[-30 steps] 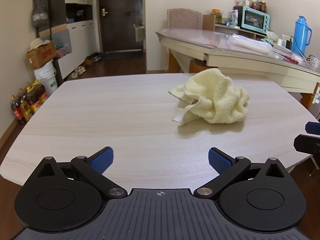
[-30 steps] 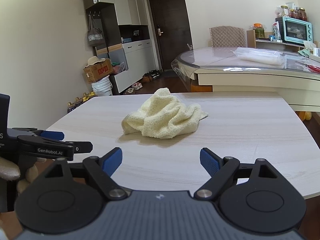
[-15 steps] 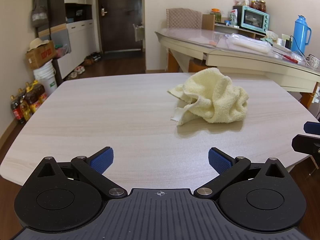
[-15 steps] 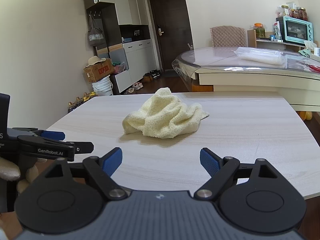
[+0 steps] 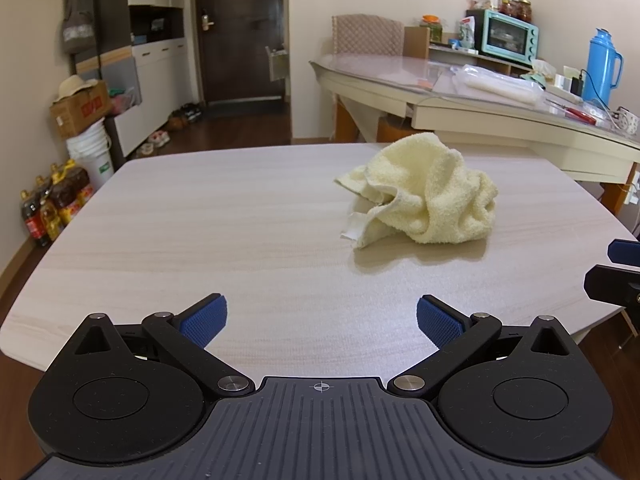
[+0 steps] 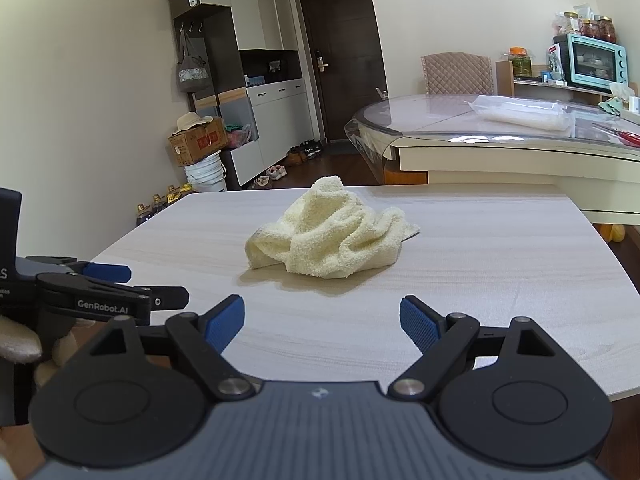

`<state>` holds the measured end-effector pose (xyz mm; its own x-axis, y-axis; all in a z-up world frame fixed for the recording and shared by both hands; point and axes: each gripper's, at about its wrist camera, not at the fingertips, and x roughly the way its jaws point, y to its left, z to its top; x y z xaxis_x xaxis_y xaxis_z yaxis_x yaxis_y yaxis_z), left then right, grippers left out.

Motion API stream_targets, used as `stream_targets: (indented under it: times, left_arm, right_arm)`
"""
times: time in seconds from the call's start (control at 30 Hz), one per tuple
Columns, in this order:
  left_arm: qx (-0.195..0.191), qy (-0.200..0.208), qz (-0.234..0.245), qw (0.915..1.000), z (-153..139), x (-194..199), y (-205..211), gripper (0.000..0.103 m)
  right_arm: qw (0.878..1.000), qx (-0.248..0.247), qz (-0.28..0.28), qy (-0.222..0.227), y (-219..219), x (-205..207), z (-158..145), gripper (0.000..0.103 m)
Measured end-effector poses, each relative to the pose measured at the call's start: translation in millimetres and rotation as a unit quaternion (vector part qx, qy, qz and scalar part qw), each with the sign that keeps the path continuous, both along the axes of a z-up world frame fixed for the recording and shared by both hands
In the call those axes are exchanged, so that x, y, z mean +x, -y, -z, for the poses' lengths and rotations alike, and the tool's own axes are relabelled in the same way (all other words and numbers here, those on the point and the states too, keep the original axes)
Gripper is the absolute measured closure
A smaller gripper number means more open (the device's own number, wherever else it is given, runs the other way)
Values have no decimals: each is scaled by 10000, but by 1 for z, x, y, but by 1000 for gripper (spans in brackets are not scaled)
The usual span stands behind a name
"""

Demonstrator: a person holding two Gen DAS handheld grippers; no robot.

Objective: Fold towel

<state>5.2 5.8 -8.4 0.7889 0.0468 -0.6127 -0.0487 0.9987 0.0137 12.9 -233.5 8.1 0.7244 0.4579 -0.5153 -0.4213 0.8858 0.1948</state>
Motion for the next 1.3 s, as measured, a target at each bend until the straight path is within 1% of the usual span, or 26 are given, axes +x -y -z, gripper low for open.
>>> stream_targets:
  times: [0.3,0.53,0.83,0.93,0.97,1.0,1.07,1.23,1.27,1.3]
  left_arm:
    - [-35,-30,35,10000,4,12,-6,0]
    - [-4,-69,30,10000,4,27,-12,0]
    - [57,-47,-31,10000,4,53,-25,0]
    - [47,-64,-56,10000,5,66,-32,0]
    - [38,-63,-64,10000,5,69,-34,0]
    - [30,-63,-72,10000,4,71,-36,0]
    - [15,-61,-88,9999,4,77,-39,0]
    - [7,-69,-169,9998,3,87,-47,0]
    - [6,-73,-181,9998,3,89,-48,0]
    - [5,-77,-193,9998,3,90,-49,0]
  right_arm:
    - [9998,-181,-38,26,-9,13,0,16]
    - [9993,-304,-156,123,-19,35,-4,16]
    - [9965,-603,-473,335,-44,85,-11,17]
    - [9948,-733,-615,338,-54,105,-10,20]
    - [9942,-775,-662,337,-57,112,-10,21]
    - [9936,-818,-704,337,-60,119,-9,27]
    - [9927,-874,-764,333,-65,131,-8,32]
    - [9886,-1063,-1017,323,-87,158,-2,38]
    - [9878,-1090,-1066,311,-90,161,-1,46]
    - [9870,-1132,-1105,290,-93,164,0,65]
